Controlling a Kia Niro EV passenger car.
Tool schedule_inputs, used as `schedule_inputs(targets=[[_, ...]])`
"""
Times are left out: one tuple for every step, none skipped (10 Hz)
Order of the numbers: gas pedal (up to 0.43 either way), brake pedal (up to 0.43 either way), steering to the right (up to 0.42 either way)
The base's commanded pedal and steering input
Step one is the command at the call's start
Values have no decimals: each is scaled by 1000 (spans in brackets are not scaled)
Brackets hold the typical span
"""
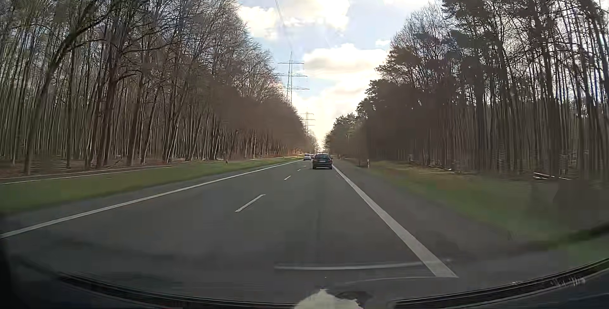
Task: Follow the waypoints while adhering to traffic rules and regulations
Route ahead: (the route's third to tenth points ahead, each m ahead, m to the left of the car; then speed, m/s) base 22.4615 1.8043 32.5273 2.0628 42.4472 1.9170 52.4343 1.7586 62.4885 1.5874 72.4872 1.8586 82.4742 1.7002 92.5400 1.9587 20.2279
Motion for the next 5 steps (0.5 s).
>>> schedule_inputs(targets=[[177, 0, 0], [177, 0, 0], [177, 0, 0], [177, 0, 0], [177, 0, 0]])
